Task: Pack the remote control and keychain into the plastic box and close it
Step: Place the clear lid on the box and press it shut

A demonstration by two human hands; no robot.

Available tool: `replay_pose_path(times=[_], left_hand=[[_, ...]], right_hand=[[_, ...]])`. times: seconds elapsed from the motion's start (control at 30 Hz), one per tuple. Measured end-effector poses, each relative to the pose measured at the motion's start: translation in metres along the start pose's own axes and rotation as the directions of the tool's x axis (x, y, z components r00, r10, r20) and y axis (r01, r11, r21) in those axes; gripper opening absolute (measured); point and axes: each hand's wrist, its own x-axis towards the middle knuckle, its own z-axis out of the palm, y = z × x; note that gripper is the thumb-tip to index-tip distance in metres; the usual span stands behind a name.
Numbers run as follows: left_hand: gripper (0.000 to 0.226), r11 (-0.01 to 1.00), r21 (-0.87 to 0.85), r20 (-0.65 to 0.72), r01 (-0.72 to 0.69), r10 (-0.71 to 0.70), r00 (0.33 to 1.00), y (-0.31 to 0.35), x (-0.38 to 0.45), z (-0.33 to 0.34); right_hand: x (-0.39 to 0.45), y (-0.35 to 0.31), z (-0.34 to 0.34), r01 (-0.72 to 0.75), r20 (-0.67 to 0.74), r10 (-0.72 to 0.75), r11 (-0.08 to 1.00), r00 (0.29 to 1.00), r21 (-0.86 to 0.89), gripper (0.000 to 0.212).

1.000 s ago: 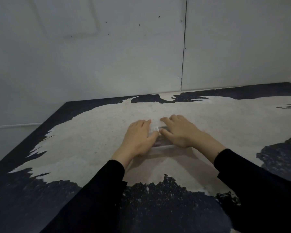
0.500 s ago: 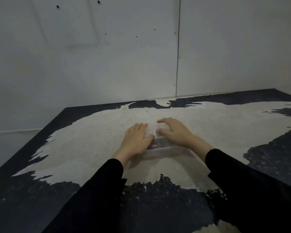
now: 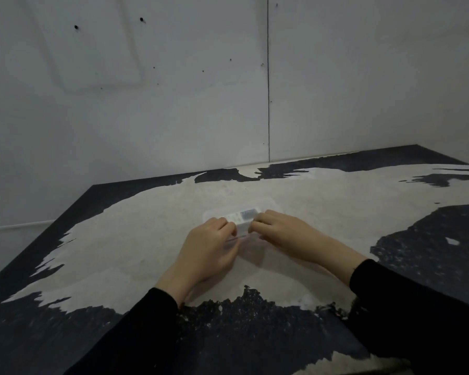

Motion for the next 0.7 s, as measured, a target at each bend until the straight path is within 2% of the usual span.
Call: replay_pose_path(times=[0.17, 0.3, 0.37, 0.5, 0.6, 0.7], left_hand=[[0.025, 0.996, -0.085, 0.043, -0.004, 0.008, 0.999, 0.013, 0.074, 0.035], [0.026, 0.993, -0.114, -0.019, 0.002, -0.004, 1.0, 0.036, 0.136, 0.07], [0.03, 0.997, -0.081, -0.043, -0.021, 0.017, 0.999, 0.056, 0.176, 0.094], [0.029, 0.989, -0.134, -0.076, -0.064, 0.054, 0.996, 0.091, 0.238, 0.137], [0.024, 0.984, -0.145, -0.046, -0.108, 0.102, 0.994, 0.111, 0.282, 0.168], [0.027, 0.976, -0.179, 0.007, -0.125, 0.128, 0.992, 0.125, 0.322, 0.19]], right_hand=[[-0.009, 0.069, 0.001, -0.256, 0.033, 0.261, 0.961, 0.965, -0.108, 0.026], [-0.026, 0.121, -0.004, -0.429, 0.021, 0.442, 0.879, 0.897, -0.21, 0.028], [-0.035, 0.156, -0.005, -0.526, 0.0, 0.553, 0.793, 0.833, -0.308, 0.033], [-0.044, 0.213, -0.006, -0.654, -0.035, 0.715, 0.617, 0.698, -0.438, 0.037], [-0.05, 0.258, -0.005, -0.73, -0.032, 0.805, 0.52, 0.592, -0.443, 0.036], [-0.056, 0.299, -0.004, -0.805, -0.045, 0.859, 0.459, 0.511, -0.376, 0.029]])
